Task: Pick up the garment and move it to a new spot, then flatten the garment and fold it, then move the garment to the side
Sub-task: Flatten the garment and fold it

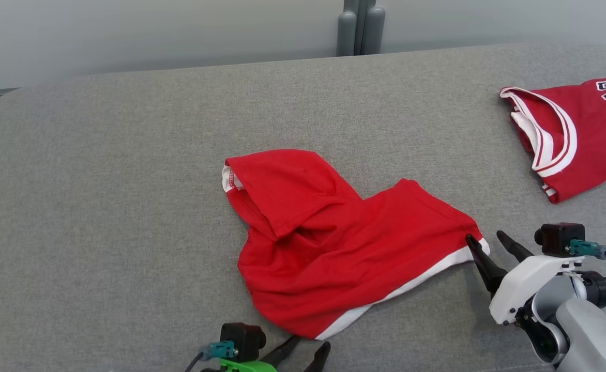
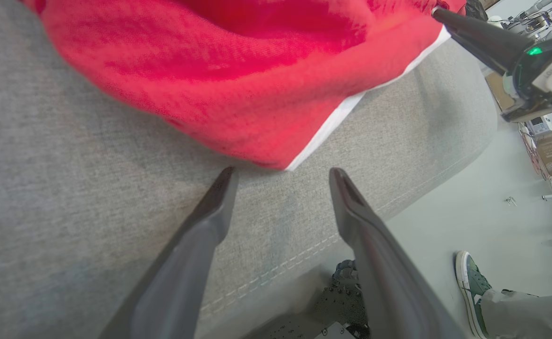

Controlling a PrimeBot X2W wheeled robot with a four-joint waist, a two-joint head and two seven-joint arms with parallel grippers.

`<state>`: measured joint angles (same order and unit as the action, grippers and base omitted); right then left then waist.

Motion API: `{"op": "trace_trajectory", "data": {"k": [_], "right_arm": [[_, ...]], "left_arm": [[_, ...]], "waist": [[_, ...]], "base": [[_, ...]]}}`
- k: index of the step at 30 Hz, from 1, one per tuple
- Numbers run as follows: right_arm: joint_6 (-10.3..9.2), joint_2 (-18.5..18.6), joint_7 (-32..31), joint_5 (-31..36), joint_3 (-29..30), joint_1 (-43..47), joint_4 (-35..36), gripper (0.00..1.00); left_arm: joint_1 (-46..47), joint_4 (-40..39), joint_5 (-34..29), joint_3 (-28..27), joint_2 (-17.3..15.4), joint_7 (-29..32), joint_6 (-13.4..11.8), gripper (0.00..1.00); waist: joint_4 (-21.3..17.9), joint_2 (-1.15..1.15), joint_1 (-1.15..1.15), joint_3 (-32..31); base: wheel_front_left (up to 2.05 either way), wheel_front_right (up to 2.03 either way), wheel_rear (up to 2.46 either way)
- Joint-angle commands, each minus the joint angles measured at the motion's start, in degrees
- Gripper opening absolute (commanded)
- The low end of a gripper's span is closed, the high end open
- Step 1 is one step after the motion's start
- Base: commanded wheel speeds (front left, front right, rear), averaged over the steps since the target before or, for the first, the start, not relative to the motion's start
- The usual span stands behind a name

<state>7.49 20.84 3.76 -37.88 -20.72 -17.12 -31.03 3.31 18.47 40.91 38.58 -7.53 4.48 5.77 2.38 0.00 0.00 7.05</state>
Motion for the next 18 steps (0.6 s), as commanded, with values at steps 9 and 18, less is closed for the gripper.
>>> {"op": "trace_trajectory", "data": {"k": [9, 18], "right_arm": [[0.0, 0.72, -0.87, -4.5, -5.83, -3.18, -3.06, 1.0], [0.0, 1.08, 0.0, -7.79, -9.82, -4.74, -5.1, 0.0]], "left_arm": [[3.72, 3.89, 0.98, 1.43, 1.58, -1.89, 1.07, 1.0], [5.9, 7.54, 2.2, 2.94, 2.17, -3.15, 1.51, 0.47]], "waist": [[0.27, 0.0, 0.0, 1.19], [0.51, 0.0, 0.0, 1.85]], "base": [[0.0, 0.0, 0.0], [0.0, 0.0, 0.0]]}}
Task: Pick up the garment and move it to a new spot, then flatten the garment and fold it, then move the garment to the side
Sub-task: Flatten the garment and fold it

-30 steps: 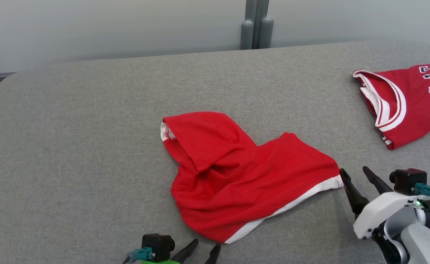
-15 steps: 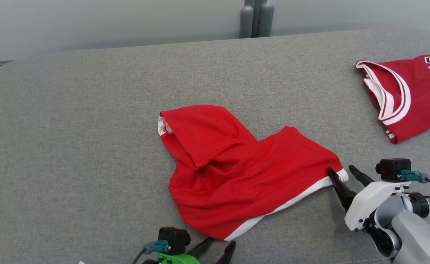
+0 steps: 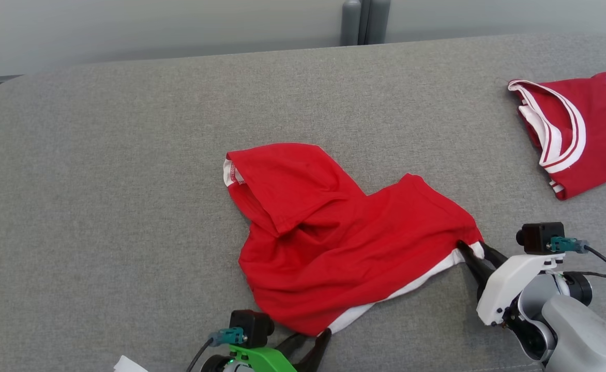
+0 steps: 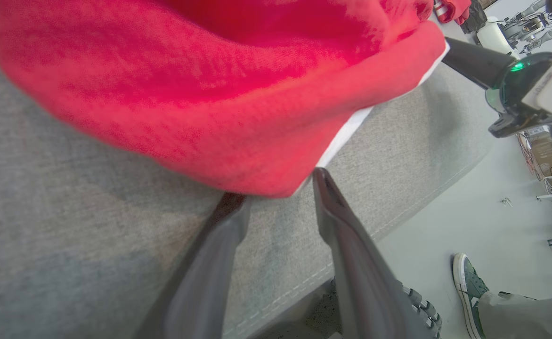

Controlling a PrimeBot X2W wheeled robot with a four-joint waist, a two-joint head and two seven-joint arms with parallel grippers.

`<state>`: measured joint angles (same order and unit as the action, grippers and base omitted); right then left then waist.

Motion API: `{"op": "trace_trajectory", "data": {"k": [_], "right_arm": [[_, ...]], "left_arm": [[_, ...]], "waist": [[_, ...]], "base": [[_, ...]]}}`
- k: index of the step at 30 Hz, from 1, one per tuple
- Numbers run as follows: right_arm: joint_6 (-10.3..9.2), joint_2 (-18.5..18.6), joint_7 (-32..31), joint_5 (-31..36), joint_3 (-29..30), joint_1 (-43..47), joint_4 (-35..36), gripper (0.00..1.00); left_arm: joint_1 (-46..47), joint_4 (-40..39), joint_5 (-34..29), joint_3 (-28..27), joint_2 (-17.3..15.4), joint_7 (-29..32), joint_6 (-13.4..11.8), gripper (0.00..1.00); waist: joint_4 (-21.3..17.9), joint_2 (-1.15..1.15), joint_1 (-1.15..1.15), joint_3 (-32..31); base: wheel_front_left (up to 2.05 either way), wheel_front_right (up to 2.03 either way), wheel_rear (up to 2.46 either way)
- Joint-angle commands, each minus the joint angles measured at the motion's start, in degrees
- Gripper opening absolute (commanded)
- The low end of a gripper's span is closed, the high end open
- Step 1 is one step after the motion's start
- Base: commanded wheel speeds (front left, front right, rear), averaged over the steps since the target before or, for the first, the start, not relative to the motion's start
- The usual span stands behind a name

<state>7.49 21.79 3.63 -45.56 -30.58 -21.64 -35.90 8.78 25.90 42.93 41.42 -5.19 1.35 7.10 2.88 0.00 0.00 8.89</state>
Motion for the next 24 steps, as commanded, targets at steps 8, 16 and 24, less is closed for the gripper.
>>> {"op": "trace_trajectory", "data": {"k": [8, 16, 24], "right_arm": [[0.0, 0.66, 1.68, -2.43, -2.81, -1.44, -1.31, 0.0], [0.0, 1.61, 4.82, -3.87, -4.93, -2.47, -1.2, 0.0], [0.0, 3.0, 9.25, -5.63, -5.01, -0.95, 1.26, 0.0]], "left_arm": [[1.61, 1.46, 1.46, 1.25, -0.37, -1.23, 0.37, 0.0], [1.72, 0.88, 1.99, 1.95, -1.57, -2.44, 0.45, 0.0], [-0.45, -6.5, 1.0, 1.11, -5.82, -2.23, -1.64, 0.0]], "waist": [[0.3, 0.0, 0.0, -0.02], [0.45, 0.0, 0.0, -1.14], [1.37, 0.0, 0.0, -3.95]], "base": [[0.0, 0.0, 0.0], [0.0, 0.0, 0.0], [0.0, 0.0, 0.0]]}}
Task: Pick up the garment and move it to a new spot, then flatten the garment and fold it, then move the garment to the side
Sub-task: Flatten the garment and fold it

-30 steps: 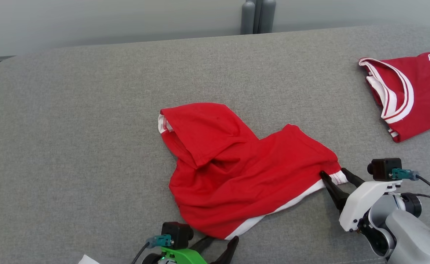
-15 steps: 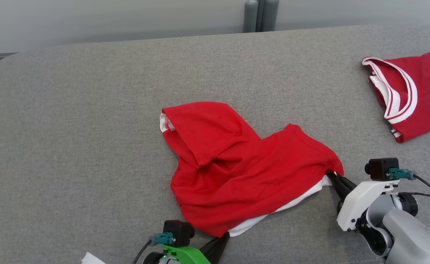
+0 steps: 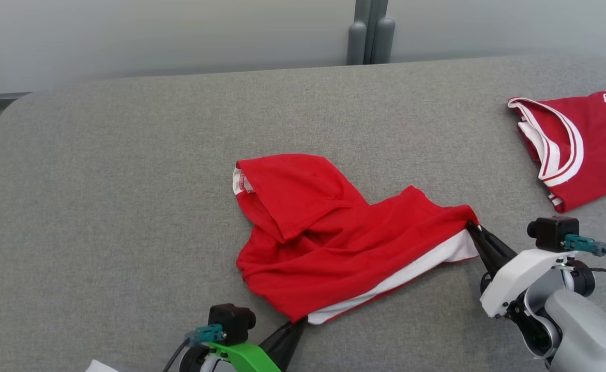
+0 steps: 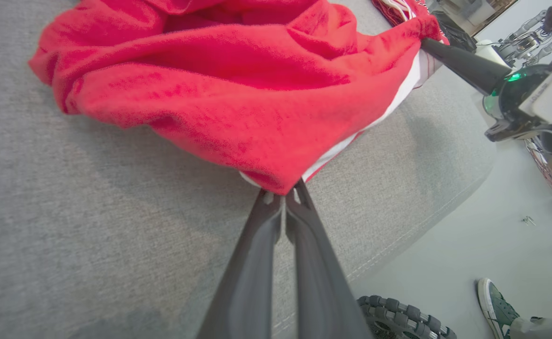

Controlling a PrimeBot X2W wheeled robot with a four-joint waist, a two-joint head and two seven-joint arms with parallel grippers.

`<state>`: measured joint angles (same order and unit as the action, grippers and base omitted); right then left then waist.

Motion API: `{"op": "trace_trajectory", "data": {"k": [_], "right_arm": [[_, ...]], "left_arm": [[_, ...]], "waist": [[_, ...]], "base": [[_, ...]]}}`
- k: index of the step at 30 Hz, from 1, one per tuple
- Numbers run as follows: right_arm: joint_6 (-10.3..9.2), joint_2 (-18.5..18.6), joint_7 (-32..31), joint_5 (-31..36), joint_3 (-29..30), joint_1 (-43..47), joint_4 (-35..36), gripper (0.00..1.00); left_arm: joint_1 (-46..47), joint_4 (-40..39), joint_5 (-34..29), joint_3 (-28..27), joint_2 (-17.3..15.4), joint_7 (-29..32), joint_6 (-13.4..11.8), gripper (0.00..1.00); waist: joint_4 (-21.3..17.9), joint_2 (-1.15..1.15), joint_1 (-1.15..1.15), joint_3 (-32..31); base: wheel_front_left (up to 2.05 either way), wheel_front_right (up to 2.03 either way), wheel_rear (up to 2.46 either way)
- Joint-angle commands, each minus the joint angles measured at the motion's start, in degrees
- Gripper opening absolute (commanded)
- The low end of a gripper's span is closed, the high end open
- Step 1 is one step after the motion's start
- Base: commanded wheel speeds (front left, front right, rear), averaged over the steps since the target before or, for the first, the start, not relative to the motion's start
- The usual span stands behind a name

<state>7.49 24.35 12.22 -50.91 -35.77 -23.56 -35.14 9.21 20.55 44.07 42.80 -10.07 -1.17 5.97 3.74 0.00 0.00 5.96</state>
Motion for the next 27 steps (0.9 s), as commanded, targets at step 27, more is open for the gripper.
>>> {"op": "trace_trajectory", "data": {"k": [27], "right_arm": [[0.0, -1.97, -4.26, 5.83, 16.89, 13.88, 34.49, 0.0]], "left_arm": [[-0.8, -36.51, 8.33, -7.15, -21.66, 22.46, -6.31, 0.0]], "waist": [[-0.57, 0.0, 0.0, -4.8]], "base": [[0.0, 0.0, 0.0]]}}
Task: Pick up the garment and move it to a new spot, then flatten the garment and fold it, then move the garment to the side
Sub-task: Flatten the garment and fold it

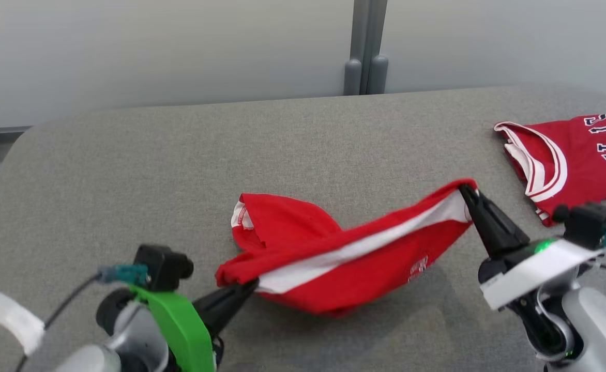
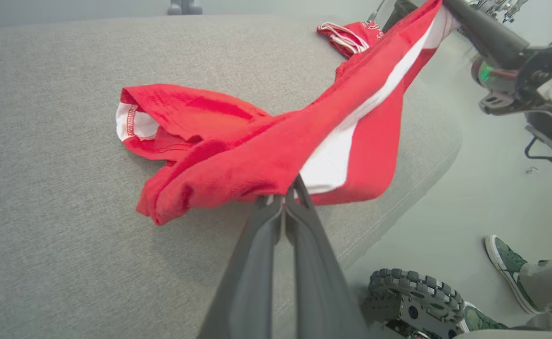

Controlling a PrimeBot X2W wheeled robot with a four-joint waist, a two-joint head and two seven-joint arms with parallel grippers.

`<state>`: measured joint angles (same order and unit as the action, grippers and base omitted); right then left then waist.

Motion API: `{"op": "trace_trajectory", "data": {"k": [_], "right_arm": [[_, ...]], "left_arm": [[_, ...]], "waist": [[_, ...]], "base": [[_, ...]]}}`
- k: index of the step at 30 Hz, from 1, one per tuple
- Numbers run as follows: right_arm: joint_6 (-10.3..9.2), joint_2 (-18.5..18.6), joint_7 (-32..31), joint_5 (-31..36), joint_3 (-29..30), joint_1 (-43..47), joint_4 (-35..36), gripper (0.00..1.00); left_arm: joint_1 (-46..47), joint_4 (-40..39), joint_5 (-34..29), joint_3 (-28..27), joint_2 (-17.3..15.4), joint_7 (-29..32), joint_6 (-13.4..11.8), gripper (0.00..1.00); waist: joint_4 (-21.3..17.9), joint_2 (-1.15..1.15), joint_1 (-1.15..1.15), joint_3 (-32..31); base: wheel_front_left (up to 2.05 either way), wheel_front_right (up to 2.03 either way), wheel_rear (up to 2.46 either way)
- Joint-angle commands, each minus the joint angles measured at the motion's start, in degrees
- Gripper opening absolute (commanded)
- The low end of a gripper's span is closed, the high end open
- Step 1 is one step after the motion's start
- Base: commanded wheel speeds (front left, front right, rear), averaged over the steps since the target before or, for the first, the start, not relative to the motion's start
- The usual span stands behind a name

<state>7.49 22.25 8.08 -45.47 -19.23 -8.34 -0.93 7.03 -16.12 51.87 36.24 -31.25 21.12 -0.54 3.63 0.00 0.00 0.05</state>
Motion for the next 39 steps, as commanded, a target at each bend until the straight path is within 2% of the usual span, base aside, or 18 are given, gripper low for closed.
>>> {"op": "trace_trajectory", "data": {"k": [1, 4, 9, 13, 17, 19, 23, 27, 30, 34, 36, 37, 39], "right_arm": [[0.0, 0.03, -1.24, 0.97, 0.51, -2.85, 0.59, 0.0], [0.0, -1.06, -4.69, 0.65, 0.59, -9.31, 0.06, 0.0], [0.01, -3.77, -10.19, -0.27, -1.79, -25.64, -4.72, 0.0], [0.01, -6.7, -11.4, -2.01, -2.73, -40.55, -10.61, 0.0], [0.0, -9.81, -9.74, -3.64, -1.46, -55.2, -18.09, 0.0], [0.0, -10.39, -7.75, -4.06, -0.58, -61.54, -22.07, 0.0], [-0.03, -10.95, -1.03, -3.04, 0.62, -71.8, -27.98, 0.0], [-0.03, -10.3, 4.16, -3.06, -1.3, -76.14, -30.89, 0.0], [-0.01, -10.12, 5.75, -4.39, -4.13, -74.5, -31.14, 0.0], [-0.01, -9.24, 6.17, -6.02, -8.81, -70.48, -30.18, 0.0], [0.0, -8.49, 6.39, -7.68, -11.72, -67.24, -28.47, 0.0], [0.0, -7.11, 6.46, -9.0, -15.24, -62.82, -27.35, 0.0], [0.0, -5.85, 6.31, -9.85, -18.99, -58.75, -26.44, 0.0]], "left_arm": [[3.59, 0.99, 1.8, -0.79, -1.28, 2.58, 1.32, 0.0], [12.14, 4.66, 7.38, -2.39, -2.73, 10.6, 4.11, 0.0], [30.13, 13.8, 14.73, -6.07, -4.41, 23.22, 5.72, 0.0], [45.81, 21.23, 14.91, -7.56, -4.39, 30.0, 6.22, 0.0], [60.77, 28.99, 10.69, -7.19, -3.52, 31.79, 7.07, 0.0], [67.38, 32.05, 7.0, -5.94, -2.67, 30.06, 7.57, 0.0], [77.98, 37.4, -0.59, -3.49, -1.15, 20.35, 7.97, 0.0], [83.1, 40.11, -0.83, 1.07, -0.4, 10.92, 7.94, 0.0], [82.72, 41.11, 1.09, 4.52, -1.58, 5.39, 7.96, 0.0], [78.75, 41.29, 5.01, 8.61, -2.76, 2.0, 7.97, 0.0], [76.36, 40.71, 7.38, 10.61, -4.18, -0.1, 7.98, 0.0], [72.77, 40.57, 9.2, 12.6, -5.47, -2.28, 7.97, 0.0], [68.84, 40.5, 10.48, 14.48, -6.14, -4.6, 7.97, 0.0]], "waist": [[-0.65, 0.0, 0.0, 1.87], [-1.55, 0.0, 0.0, 5.35], [-4.78, 0.0, 0.0, 14.04], [-6.96, 0.0, 0.0, 21.72], [-8.59, 0.0, 0.0, 27.42], [-8.74, 0.0, 0.0, 29.27], [-8.55, 0.0, 0.0, 31.42], [-7.86, 0.0, 0.0, 32.12], [-7.38, 0.0, 0.0, 32.5], [-6.91, 0.0, 0.0, 32.19], [-6.64, 0.0, 0.0, 31.66], [-6.48, 0.0, 0.0, 30.74], [-6.37, 0.0, 0.0, 29.61]], "base": [[0.0, 0.0, 0.0], [0.0, 0.0, 0.0], [0.0, 0.0, 0.0], [0.0, 0.0, 0.0], [0.0, 0.0, 0.0], [0.0, 0.0, 0.0], [0.0, 0.0, 0.0], [0.0, 0.0, 0.0], [0.0, 0.0, 0.0], [0.0, 0.0, 0.0], [0.0, 0.0, 0.0], [0.0, 0.0, 0.0], [0.0, 0.0, 0.0]]}}
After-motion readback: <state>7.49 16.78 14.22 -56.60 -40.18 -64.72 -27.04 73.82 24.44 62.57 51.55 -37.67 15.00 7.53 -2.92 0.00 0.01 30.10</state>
